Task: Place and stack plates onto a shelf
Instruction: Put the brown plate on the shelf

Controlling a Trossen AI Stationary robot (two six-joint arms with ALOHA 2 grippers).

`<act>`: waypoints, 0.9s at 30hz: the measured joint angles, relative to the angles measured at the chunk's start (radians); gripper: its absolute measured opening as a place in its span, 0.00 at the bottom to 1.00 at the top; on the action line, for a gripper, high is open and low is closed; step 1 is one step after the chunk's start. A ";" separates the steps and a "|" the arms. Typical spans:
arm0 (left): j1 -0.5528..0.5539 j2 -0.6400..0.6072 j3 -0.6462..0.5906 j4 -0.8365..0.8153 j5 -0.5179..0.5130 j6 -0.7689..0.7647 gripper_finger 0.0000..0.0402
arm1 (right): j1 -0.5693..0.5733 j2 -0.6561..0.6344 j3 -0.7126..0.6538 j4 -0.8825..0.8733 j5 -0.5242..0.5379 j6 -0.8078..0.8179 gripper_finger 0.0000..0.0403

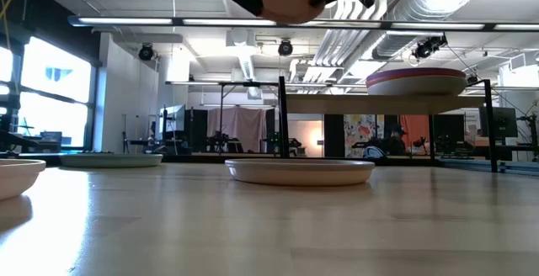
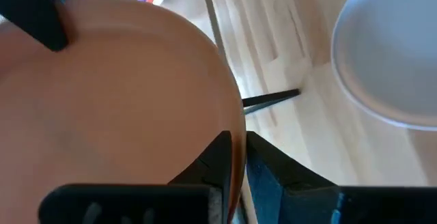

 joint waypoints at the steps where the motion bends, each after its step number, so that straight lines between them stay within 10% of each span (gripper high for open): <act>1: 0.004 0.000 0.000 -0.003 0.015 -0.022 0.09 | 0.000 0.000 0.000 0.000 0.000 0.000 0.00; 11: 0.021 0.000 0.000 -0.003 0.105 -0.232 0.24 | -0.012 0.000 0.000 -0.007 0.001 0.001 0.00; 27: -0.031 -0.016 0.001 -0.001 -0.104 -0.457 0.28 | -0.189 -0.001 0.000 -0.069 -0.026 -0.031 0.00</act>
